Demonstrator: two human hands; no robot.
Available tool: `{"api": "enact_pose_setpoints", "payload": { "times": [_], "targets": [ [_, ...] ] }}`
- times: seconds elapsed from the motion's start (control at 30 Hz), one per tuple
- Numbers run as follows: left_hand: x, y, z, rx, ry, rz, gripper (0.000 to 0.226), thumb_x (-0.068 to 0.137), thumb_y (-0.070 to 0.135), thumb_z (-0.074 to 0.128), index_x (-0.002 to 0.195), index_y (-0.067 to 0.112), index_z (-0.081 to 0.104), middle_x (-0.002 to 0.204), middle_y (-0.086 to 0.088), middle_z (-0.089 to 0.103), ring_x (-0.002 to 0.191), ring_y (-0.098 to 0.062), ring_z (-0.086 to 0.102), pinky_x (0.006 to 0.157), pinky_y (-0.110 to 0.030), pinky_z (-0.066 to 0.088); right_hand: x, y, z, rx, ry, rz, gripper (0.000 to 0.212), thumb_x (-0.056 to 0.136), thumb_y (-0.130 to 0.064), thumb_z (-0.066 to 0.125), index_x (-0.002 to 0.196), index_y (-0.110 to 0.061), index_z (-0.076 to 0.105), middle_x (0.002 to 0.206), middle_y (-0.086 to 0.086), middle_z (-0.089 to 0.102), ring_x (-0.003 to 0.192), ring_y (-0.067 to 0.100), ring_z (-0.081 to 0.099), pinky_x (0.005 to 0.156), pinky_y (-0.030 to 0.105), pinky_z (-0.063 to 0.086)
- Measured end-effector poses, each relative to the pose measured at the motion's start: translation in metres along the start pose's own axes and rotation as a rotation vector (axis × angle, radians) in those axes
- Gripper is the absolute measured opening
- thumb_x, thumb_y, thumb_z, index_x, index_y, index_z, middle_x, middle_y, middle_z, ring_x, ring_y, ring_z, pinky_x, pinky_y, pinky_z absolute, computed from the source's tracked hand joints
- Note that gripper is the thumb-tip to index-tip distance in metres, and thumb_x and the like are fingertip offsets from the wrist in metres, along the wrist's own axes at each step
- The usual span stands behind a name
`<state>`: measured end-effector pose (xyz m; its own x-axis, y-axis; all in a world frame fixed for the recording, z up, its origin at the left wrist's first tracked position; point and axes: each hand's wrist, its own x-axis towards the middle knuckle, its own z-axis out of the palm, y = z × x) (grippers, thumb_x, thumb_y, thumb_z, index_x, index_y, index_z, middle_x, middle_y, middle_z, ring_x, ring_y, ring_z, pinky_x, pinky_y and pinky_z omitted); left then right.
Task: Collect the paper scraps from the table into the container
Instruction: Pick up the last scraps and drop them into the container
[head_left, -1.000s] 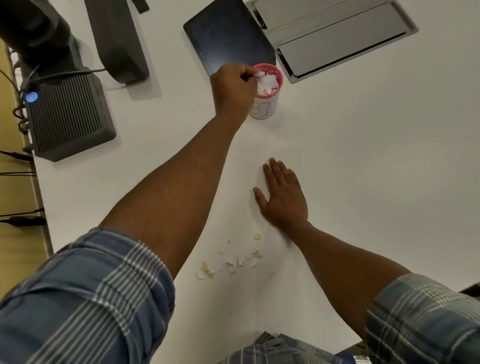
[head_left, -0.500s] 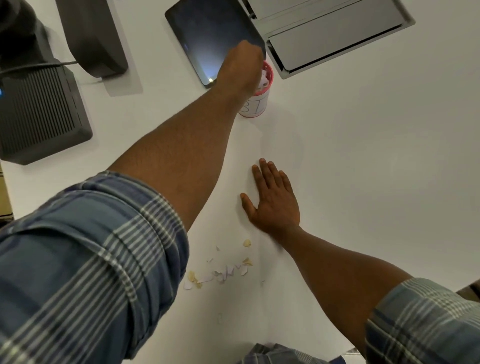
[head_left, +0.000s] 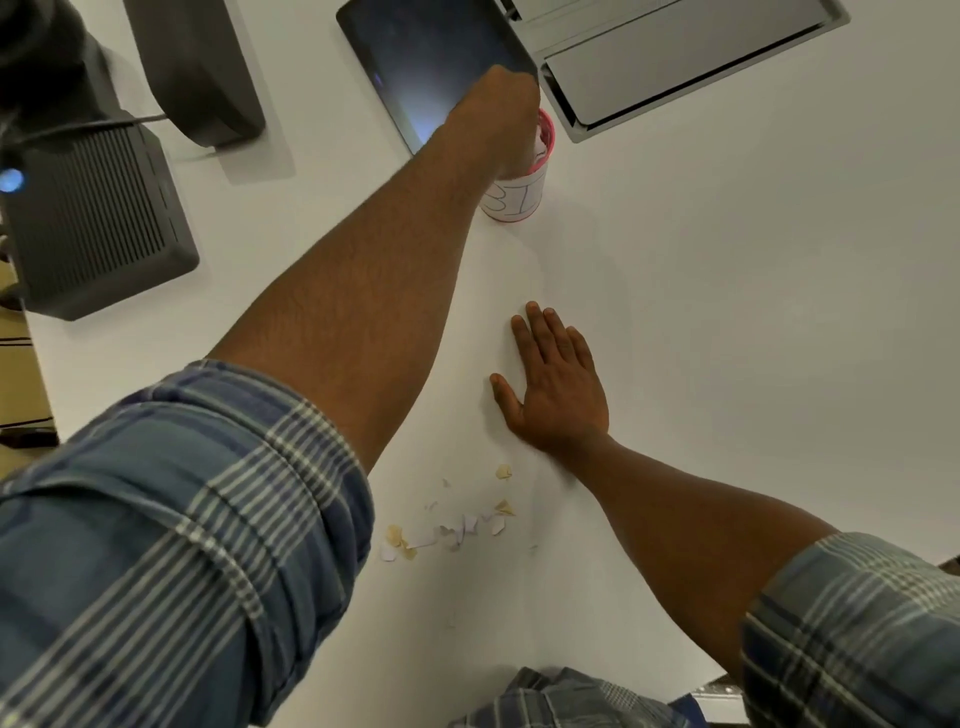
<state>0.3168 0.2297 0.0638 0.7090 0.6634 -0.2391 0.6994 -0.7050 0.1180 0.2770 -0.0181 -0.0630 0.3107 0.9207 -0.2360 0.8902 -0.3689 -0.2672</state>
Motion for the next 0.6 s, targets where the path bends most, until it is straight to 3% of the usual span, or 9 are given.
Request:
{"api": "enact_pose_setpoints", "payload": {
  "times": [0.1,0.27,0.33,0.43,0.53,0.6],
  "targets": [
    [-0.028,-0.005,-0.007,-0.120,0.061,-0.038,0.049,0.083,0.022,0.067,0.127,0.008,0.052,0.123,-0.013,0.059,0.111,-0.029,0.056,0.089,-0.034,0.046,0.001,0.000,-0.002,-0.008,-0.027,-0.016,0.072,0.095,-0.057,0.021,0.153,-0.021,-0.003,0.161,-0.001,-0.011,0.147,0.015,-0.012,0.120,0.036,-0.004],
    [-0.105,-0.021,0.005,-0.407,0.313,-0.154,0.036,0.086,0.018,0.059,0.122,0.010,0.060,0.124,-0.008,0.062,0.116,-0.027,0.056,0.097,-0.033,0.046,0.008,0.010,-0.016,0.087,-0.155,-0.056,0.073,0.096,-0.045,0.036,0.153,-0.021,-0.001,0.160,-0.001,-0.011,0.147,0.016,-0.011,0.119,0.034,-0.005],
    [-0.149,-0.031,0.021,-0.464,0.357,-0.152,0.037,0.086,0.014,0.055,0.122,0.008,0.061,0.124,-0.010,0.064,0.117,-0.026,0.057,0.102,-0.032,0.043,0.012,0.014,-0.024,0.186,-0.143,-0.069,0.069,0.095,-0.039,0.043,0.152,-0.015,0.014,0.161,0.004,0.003,0.148,0.021,0.002,0.119,0.034,0.003],
    [-0.219,-0.043,0.053,-0.541,0.387,-0.172,0.034,0.082,0.012,0.057,0.114,0.003,0.065,0.113,-0.016,0.068,0.106,-0.029,0.064,0.098,-0.036,0.048,0.002,0.015,-0.037,0.336,-0.158,-0.022,0.058,0.096,-0.031,0.051,0.148,-0.013,0.032,0.157,0.003,0.025,0.145,0.020,0.023,0.116,0.028,0.014],
    [-0.288,-0.054,0.085,-0.600,0.349,-0.304,0.032,0.084,0.012,0.061,0.115,0.005,0.065,0.115,-0.014,0.068,0.106,-0.025,0.064,0.097,-0.034,0.049,-0.031,0.008,-0.041,0.421,-0.103,0.045,0.052,0.091,-0.029,0.061,0.139,-0.016,0.046,0.142,0.004,0.048,0.122,0.021,0.053,0.104,0.029,0.037],
    [-0.333,-0.059,0.106,-0.632,0.318,-0.395,0.033,0.084,0.010,0.062,0.116,0.007,0.064,0.117,-0.013,0.067,0.107,-0.024,0.063,0.097,-0.032,0.048,-0.061,0.000,-0.036,0.445,-0.040,0.071,0.051,0.088,-0.029,0.065,0.135,-0.014,0.050,0.133,0.007,0.054,0.110,0.023,0.060,0.097,0.032,0.046]
  ]
}}
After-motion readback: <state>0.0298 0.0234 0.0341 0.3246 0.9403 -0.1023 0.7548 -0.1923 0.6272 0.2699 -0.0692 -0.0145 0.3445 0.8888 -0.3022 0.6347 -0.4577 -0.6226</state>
